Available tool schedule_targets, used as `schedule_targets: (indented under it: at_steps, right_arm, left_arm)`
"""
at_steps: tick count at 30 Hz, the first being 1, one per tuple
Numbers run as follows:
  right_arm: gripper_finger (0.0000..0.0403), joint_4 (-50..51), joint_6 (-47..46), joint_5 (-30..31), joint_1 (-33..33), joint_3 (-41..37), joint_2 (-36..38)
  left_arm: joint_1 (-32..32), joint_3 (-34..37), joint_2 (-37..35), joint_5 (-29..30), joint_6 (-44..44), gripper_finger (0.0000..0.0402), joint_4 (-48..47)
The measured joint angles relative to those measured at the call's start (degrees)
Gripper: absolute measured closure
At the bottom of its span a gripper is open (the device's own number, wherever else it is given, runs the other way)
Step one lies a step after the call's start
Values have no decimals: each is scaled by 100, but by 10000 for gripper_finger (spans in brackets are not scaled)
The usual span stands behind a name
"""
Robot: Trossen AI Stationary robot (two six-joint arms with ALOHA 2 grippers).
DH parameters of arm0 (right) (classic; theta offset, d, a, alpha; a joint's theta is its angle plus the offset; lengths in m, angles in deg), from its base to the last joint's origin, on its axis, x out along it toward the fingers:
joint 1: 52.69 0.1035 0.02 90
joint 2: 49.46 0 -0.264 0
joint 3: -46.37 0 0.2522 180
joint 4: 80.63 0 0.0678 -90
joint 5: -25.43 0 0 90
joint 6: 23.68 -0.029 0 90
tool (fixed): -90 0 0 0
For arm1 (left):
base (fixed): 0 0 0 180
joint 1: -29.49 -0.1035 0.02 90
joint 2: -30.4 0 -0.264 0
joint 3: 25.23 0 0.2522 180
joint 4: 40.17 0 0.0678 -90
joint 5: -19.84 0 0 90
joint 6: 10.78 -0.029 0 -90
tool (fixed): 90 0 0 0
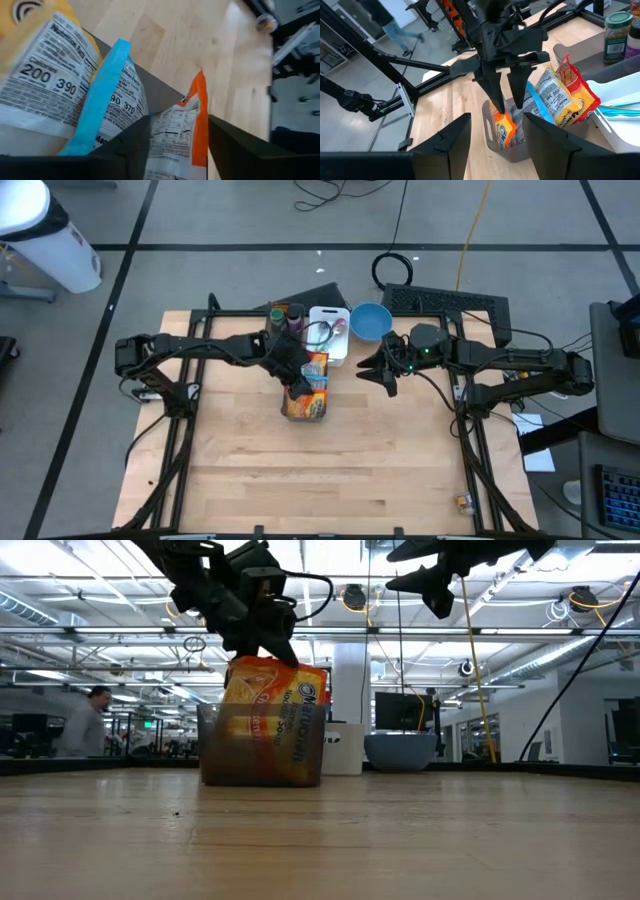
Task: Pick & Place Food Item
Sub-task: Put the orange noodle pack into the bottom black bin, then put the brown spice bottle into the top black bin
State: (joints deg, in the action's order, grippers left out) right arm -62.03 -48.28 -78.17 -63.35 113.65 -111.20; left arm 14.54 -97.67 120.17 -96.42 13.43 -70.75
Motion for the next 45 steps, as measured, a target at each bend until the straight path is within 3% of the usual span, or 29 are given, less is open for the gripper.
schedule_targets:
  at_steps: [6, 13, 16, 22, 26, 31, 35, 41, 45]
  right_arm:
    - [232, -13, 40, 13, -2, 0, 0]
    - [232, -33, 111, 28, -15, 0, 0]
    - [232, -33, 147, 30, -15, 0, 0]
    - [232, -48, -91, 190, -16, -57, -35]
    - [232, -220, -10, 502, -22, -150, -35]
    - [232, -592, 130, 941, -27, -174, -9]
    - [232, -723, 301, 932, -109, -177, -11]
    - [232, -720, 283, 922, -300, -177, -11]
    - [232, -721, 278, 911, -370, -179, -11]
  left_arm:
    - [-346, -225, -25, -695, 78, 176, -114]
    - [-647, -1231, -28, -1141, -110, 172, -490]
    - [-707, -1977, -30, -1095, -678, 172, -1076]
    - [-715, -3620, -106, -347, -1584, 172, -2245]
    - [-715, -3939, -537, -291, -1661, 172, -2138]
    - [-668, -3377, -1476, 225, -1481, 172, -1931]
    - [-450, -2339, -2355, 987, -1164, 172, -1445]
    - [-102, -351, -3452, 1520, -182, 172, 356]
    - [76, 581, -3836, 1630, 476, 172, 1602]
